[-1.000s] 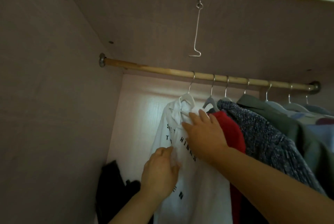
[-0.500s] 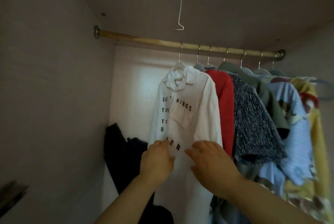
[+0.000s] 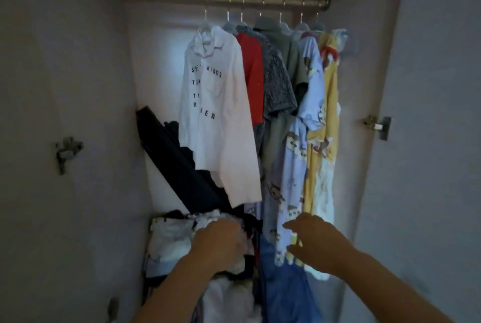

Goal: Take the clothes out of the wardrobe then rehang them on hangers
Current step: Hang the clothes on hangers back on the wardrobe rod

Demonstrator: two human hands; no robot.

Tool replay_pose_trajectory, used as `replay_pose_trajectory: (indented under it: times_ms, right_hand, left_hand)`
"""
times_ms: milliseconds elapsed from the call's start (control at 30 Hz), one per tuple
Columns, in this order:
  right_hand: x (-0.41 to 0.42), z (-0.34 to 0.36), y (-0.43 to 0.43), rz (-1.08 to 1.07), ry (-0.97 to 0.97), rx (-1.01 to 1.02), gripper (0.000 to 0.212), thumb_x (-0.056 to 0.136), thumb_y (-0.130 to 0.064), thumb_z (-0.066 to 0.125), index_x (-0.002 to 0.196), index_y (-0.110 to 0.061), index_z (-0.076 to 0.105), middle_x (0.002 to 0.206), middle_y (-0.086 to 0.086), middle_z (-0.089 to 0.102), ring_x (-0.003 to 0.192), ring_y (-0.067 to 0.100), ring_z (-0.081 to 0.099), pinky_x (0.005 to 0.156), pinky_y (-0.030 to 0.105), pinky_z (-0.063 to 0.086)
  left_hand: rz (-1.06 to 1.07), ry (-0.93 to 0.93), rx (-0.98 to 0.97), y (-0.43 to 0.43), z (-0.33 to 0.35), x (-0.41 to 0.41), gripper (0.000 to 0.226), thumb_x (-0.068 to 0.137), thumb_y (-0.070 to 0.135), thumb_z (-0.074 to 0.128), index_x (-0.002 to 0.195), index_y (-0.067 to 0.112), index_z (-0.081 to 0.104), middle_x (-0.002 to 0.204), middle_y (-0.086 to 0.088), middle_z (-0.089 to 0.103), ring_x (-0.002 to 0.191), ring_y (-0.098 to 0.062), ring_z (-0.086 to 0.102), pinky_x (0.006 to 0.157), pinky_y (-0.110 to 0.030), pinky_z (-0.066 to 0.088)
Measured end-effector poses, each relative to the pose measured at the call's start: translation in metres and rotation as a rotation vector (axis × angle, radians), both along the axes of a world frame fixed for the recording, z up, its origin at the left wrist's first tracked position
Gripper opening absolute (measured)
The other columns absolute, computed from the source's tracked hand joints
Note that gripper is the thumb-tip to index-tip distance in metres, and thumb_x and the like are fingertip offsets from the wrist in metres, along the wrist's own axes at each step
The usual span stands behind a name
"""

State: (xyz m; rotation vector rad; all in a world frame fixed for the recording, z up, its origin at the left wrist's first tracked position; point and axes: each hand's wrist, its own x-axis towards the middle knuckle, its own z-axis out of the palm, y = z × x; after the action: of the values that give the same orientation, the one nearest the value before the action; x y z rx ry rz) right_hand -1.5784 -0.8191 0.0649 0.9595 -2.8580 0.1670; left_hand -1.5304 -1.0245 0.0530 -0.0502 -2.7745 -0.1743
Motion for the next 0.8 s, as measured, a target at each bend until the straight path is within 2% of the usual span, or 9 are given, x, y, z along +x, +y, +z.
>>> replay_pose_trajectory:
  times_ms: [33, 167, 300, 400, 433, 500, 533, 633, 800]
  right_hand:
    - [0.017, -0.009, 0.015, -0.039, -0.065, -0.015, 0.042, 0.094, -0.037, 0.046, 0.134, -0.022, 0.045, 0.133, 0.001, 0.044, 0.122, 0.015, 0.043, 0.098, 0.023, 0.033]
    - [0.087, -0.036, 0.066, -0.17, -0.211, -0.038, 0.045, 0.093, -0.032, 0.048, 0.137, -0.022, 0.043, 0.134, 0.005, 0.044, 0.124, 0.02, 0.043, 0.102, 0.028, 0.036]
    - [0.158, -0.055, 0.113, -0.33, -0.253, -0.083, 0.049, 0.093, -0.038, 0.049, 0.139, -0.026, 0.039, 0.138, 0.004, 0.042, 0.127, 0.019, 0.041, 0.103, 0.026, 0.033]
    - [0.218, -0.064, 0.14, -0.487, -0.281, -0.101, 0.056, 0.091, -0.044, 0.051, 0.143, -0.03, 0.032, 0.141, 0.004, 0.038, 0.129, 0.02, 0.039, 0.106, 0.027, 0.032]
    - [0.238, -0.066, 0.147, -0.537, -0.277, -0.109, 0.057, 0.091, -0.044, 0.051, 0.143, -0.03, 0.032, 0.14, 0.004, 0.039, 0.129, 0.021, 0.039, 0.106, 0.028, 0.033]
    - [0.281, -0.07, 0.158, -0.648, -0.272, -0.128, 0.057, 0.091, -0.044, 0.051, 0.143, -0.03, 0.033, 0.138, 0.004, 0.041, 0.127, 0.022, 0.041, 0.104, 0.029, 0.035]
    - [0.304, -0.072, 0.161, -0.709, -0.268, -0.14, 0.056, 0.091, -0.043, 0.052, 0.142, -0.03, 0.034, 0.137, 0.004, 0.042, 0.126, 0.022, 0.043, 0.103, 0.03, 0.036]
    - [0.379, -0.079, 0.166, -0.878, -0.257, -0.174, 0.054, 0.09, -0.042, 0.052, 0.141, -0.028, 0.037, 0.134, 0.004, 0.045, 0.122, 0.023, 0.046, 0.1, 0.03, 0.039]
    - [0.532, -0.092, 0.166, -1.165, -0.326, -0.195, 0.056, 0.092, -0.043, 0.051, 0.143, -0.027, 0.033, 0.139, 0.004, 0.04, 0.126, 0.021, 0.042, 0.103, 0.031, 0.036]
  left_hand:
    - [-0.042, 0.016, -0.022, 0.012, -0.006, 0.018, 0.029, 0.089, 0.031, 0.057, 0.108, 0.011, 0.066, 0.11, 0.003, 0.062, 0.104, -0.007, 0.059, 0.09, -0.015, 0.039]
    - [-0.149, -0.393, 0.103, 0.054, -0.034, 0.069, 0.039, 0.094, 0.039, 0.049, 0.126, 0.017, 0.05, 0.131, 0.001, 0.049, 0.117, -0.017, 0.049, 0.097, -0.028, 0.041]
    - [-0.298, -0.454, 0.103, 0.088, -0.049, 0.106, 0.037, 0.097, 0.032, 0.045, 0.127, 0.011, 0.051, 0.13, -0.006, 0.051, 0.11, -0.014, 0.05, 0.08, -0.013, 0.037]
    - [-0.384, -0.522, 0.112, 0.11, -0.062, 0.13, 0.044, 0.095, 0.039, 0.048, 0.132, 0.016, 0.047, 0.13, -0.001, 0.05, 0.116, -0.015, 0.049, 0.093, -0.021, 0.038]
    - [-0.432, -0.553, 0.112, 0.118, -0.064, 0.138, 0.043, 0.092, 0.045, 0.047, 0.126, 0.019, 0.05, 0.124, 0.001, 0.053, 0.112, -0.014, 0.05, 0.095, -0.023, 0.04]
    - [-0.547, -0.57, 0.09, 0.138, -0.066, 0.159, 0.038, 0.087, 0.052, 0.043, 0.105, 0.02, 0.057, 0.104, 0.006, 0.055, 0.101, -0.011, 0.051, 0.091, -0.025, 0.041]
    - [-0.582, -0.557, 0.064, 0.148, -0.067, 0.173, 0.036, 0.089, 0.047, 0.046, 0.105, 0.017, 0.057, 0.103, 0.005, 0.055, 0.102, -0.012, 0.051, 0.089, -0.026, 0.042]
    - [-0.694, -0.478, -0.013, 0.177, -0.075, 0.214, 0.041, 0.091, 0.04, 0.053, 0.119, 0.01, 0.052, 0.121, -0.007, 0.055, 0.112, -0.024, 0.053, 0.093, -0.035, 0.043]
    - [-1.003, -0.464, -0.095, 0.224, -0.082, 0.321, 0.053, 0.093, 0.045, 0.048, 0.14, 0.023, 0.037, 0.143, 0.001, 0.038, 0.129, -0.018, 0.04, 0.103, -0.031, 0.036]
